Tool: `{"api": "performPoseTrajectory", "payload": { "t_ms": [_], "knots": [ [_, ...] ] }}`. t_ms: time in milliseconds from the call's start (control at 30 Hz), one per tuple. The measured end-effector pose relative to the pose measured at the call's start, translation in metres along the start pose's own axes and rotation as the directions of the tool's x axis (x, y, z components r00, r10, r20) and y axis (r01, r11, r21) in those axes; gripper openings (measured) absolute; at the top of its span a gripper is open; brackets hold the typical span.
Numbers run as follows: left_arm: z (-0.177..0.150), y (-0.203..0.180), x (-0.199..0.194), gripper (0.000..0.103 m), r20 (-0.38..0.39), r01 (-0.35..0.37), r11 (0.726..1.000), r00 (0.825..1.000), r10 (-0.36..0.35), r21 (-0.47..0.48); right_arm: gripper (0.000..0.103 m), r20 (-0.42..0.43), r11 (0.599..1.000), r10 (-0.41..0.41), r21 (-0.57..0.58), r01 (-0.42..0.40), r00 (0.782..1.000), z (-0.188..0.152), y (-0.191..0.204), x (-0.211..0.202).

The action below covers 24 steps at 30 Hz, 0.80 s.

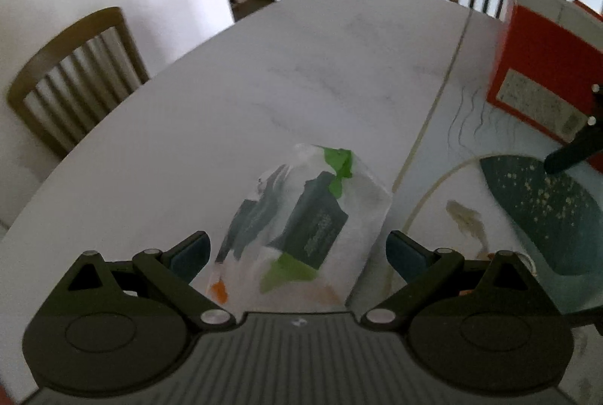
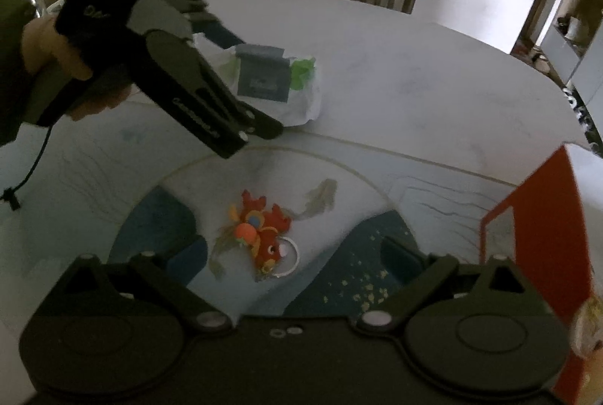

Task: Organize objects
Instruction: 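Close the left tool on the wet-wipes pack while the right tool grasps the red fish keyring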

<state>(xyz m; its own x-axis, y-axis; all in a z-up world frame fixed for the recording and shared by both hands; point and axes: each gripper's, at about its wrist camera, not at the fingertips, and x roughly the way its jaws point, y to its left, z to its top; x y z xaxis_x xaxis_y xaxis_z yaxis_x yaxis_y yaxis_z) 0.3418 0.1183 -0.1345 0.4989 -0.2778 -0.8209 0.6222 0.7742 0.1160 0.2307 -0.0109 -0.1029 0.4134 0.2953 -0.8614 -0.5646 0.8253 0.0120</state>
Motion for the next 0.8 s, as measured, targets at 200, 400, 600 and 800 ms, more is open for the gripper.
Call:
{"api": "performPoseTrajectory", "payload": {
  "t_ms": [200,400,600,800],
  "knots": [
    [0.003,0.007,0.014,0.100,-0.005,0.040,0.999,0.999,-0.040,-0.016,0.095,-0.008,1.000,0.017,-0.013,-0.017,1.000,0.002,0.004,0.013],
    [0.002,0.012,0.018,0.100,0.011,0.069,0.995,0.998,-0.068,-0.075,0.084,-0.016,0.999,0.027,-0.036,-0.027,1.000,0.004,0.011,0.026],
    [0.000,0.011,0.015,0.098,0.026,0.044,0.994,0.999,-0.042,-0.104,0.073,-0.015,0.999,0.025,-0.046,-0.026,1.000,0.004,0.017,0.037],
    [0.001,0.009,0.007,0.073,0.030,0.036,0.993,0.999,-0.032,-0.117,0.057,-0.010,0.998,0.020,-0.058,-0.021,1.000,0.004,0.025,0.046]
  ]
}}
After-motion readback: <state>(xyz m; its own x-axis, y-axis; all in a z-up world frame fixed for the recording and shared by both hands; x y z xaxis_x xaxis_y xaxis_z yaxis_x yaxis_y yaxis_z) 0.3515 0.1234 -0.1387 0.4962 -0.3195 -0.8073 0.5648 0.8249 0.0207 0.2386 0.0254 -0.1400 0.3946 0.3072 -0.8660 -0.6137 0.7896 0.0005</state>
